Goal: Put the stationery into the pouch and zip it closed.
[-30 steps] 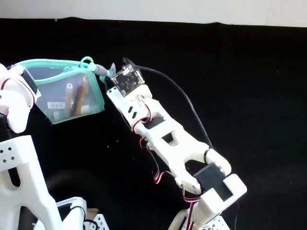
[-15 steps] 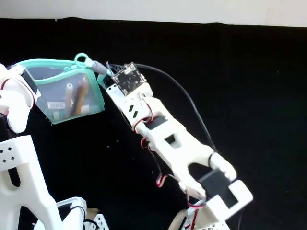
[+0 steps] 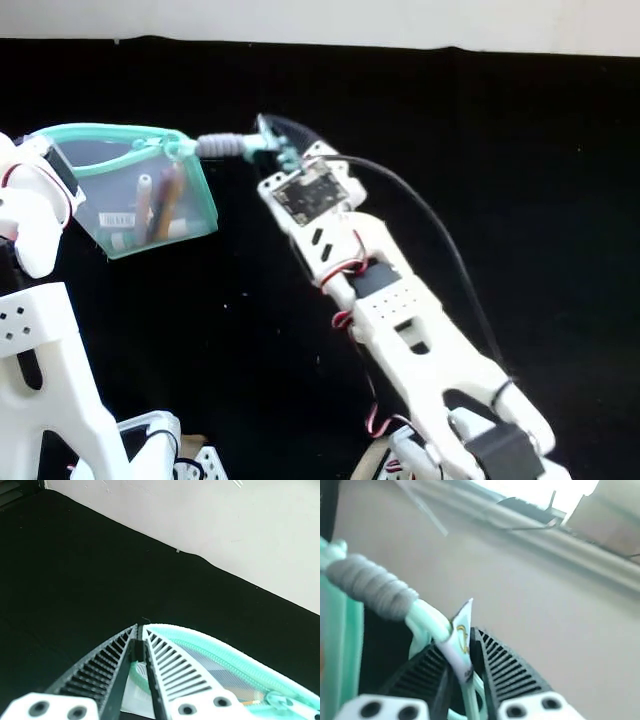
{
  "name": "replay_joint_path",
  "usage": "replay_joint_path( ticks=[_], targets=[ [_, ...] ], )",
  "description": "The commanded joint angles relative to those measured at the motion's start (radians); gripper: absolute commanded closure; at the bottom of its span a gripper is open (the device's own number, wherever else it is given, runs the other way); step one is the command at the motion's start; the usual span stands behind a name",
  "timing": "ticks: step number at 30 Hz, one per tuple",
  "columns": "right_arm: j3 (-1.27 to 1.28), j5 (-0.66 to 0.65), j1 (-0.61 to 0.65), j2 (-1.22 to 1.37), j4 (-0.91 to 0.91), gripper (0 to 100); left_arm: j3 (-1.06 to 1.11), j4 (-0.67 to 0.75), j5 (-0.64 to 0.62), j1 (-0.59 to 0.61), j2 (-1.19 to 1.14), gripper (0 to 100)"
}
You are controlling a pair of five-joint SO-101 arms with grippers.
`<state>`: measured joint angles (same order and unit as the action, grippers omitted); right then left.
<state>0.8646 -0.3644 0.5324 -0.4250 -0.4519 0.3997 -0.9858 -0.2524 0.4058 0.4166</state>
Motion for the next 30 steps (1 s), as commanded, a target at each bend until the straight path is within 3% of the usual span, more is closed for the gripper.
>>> replay_joint_path(
  ticks=[1, 5, 9, 18, 24, 30],
  targets=[
    [-0.007, -0.014, -0.065, -0.101, 0.005, 99.3, 0.120, -0.020, -0.005, 0.001, -0.062, 99],
    [-0.028, -0.002, -0.096, -0.211, 0.283, 99.3, 0.120, -0.020, -0.005, 0.001, -0.062, 99],
    [-0.125, 0.138, -0.107, -0.311, 0.588, 99.3, 0.120, -0.020, -0.005, 0.001, -0.062, 99],
    [-0.403, 0.275, -0.108, -0.341, 1.027, 99.3, 0.120, -0.020, -0.005, 0.001, -0.062, 99],
    [-0.621, 0.471, -0.108, -0.337, 1.237, 99.3, 0.111, -0.018, -0.005, -0.067, -0.056, 99],
    [-0.762, 0.672, -0.116, -0.341, 1.290, 99.3, 0.111, 0.054, -0.005, -0.200, -0.054, 99]
  ],
)
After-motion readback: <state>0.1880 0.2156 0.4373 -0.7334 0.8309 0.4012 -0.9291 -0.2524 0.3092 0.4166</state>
